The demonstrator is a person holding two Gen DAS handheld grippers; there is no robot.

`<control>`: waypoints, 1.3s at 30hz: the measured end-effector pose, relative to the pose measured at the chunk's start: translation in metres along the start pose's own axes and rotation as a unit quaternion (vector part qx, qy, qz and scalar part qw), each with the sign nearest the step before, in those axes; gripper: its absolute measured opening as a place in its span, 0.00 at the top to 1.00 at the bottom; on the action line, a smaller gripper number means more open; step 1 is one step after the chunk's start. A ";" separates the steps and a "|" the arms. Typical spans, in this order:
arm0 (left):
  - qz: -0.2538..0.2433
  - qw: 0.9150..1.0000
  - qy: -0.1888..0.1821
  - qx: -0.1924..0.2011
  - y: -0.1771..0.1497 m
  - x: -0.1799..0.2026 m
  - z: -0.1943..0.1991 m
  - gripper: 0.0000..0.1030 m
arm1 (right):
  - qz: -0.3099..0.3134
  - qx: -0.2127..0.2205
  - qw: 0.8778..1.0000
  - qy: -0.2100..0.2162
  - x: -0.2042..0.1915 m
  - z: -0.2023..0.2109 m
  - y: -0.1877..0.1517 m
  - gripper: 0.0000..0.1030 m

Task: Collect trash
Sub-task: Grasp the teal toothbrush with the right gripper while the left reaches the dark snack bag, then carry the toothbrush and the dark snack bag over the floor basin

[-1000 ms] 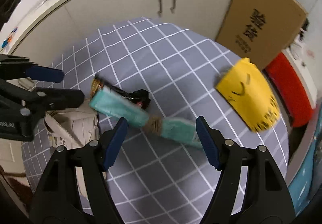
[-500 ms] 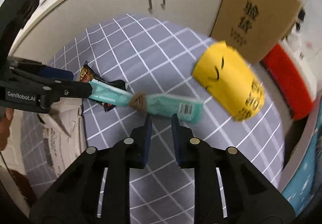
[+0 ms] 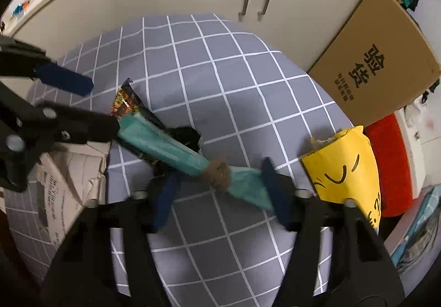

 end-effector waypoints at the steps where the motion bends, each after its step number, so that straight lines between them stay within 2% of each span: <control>1: 0.000 1.000 0.000 0.000 0.001 0.000 -0.001 0.37 | -0.006 -0.003 1.000 0.004 0.003 0.001 0.000 0.64; 6: 0.001 1.000 -0.003 -0.004 0.004 0.005 -0.007 0.37 | -0.098 -0.007 0.995 0.033 0.023 0.014 -0.020 0.71; 7: 0.002 1.000 -0.003 -0.004 0.005 0.007 -0.010 0.37 | -0.129 -0.006 0.991 0.039 0.029 0.017 -0.026 0.74; 8: 0.003 1.000 -0.004 -0.004 0.005 0.008 -0.012 0.37 | -0.161 -0.004 0.986 0.053 0.035 0.018 -0.031 0.81; 13: 0.021 1.000 -0.010 -0.006 0.008 0.016 -0.021 0.37 | -0.263 0.006 0.961 0.085 0.049 0.022 -0.048 0.82; 18: 0.055 0.998 -0.033 -0.001 0.017 0.023 -0.026 0.37 | -0.296 0.013 0.951 0.090 0.045 0.024 -0.048 0.82; 21: 0.077 0.996 -0.044 0.003 0.023 0.026 -0.028 0.31 | -0.309 0.015 0.947 0.093 0.041 0.025 -0.050 0.82; 25: 0.070 0.997 -0.026 0.015 0.029 0.035 -0.030 0.27 | -0.317 0.014 0.944 0.091 0.037 0.026 -0.054 0.82; 27: 0.041 0.999 0.010 0.018 0.030 0.046 -0.034 0.28 | -0.325 0.014 0.941 0.094 0.036 0.024 -0.055 0.82; 28: 0.029 0.999 0.026 0.020 0.030 0.050 -0.035 0.30 | -0.330 0.016 0.939 0.095 0.037 0.024 -0.056 0.82; 29: 0.010 0.998 0.050 0.026 0.028 0.054 -0.036 0.39 | -0.337 0.018 0.936 0.096 0.038 0.025 -0.057 0.82; 30: 0.001 0.997 0.064 0.030 0.028 0.055 -0.036 0.52 | -0.342 0.018 0.935 0.096 0.038 0.025 -0.058 0.82; 32: -0.004 0.996 0.081 0.034 0.030 0.053 -0.033 0.64 | -0.351 0.021 0.931 0.100 0.039 0.026 -0.061 0.82; 35: -0.002 0.998 0.065 0.024 0.031 0.048 -0.031 0.76 | -0.367 0.027 0.923 0.115 0.039 0.027 -0.064 0.82; 39: -0.008 0.999 0.036 0.025 0.024 0.055 -0.020 0.80 | -0.374 0.035 0.919 0.121 0.036 0.039 -0.068 0.82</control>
Point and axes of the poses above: each gripper's, at about its wrist camera, not at the fingertips, and z roughly against the way its jaws point, x to its right, y to its top, the point moved 3 cm from there along -z, roughly the way its jaws point, and after that the axes turned 9 degrees about z, right-handed, at the moved point
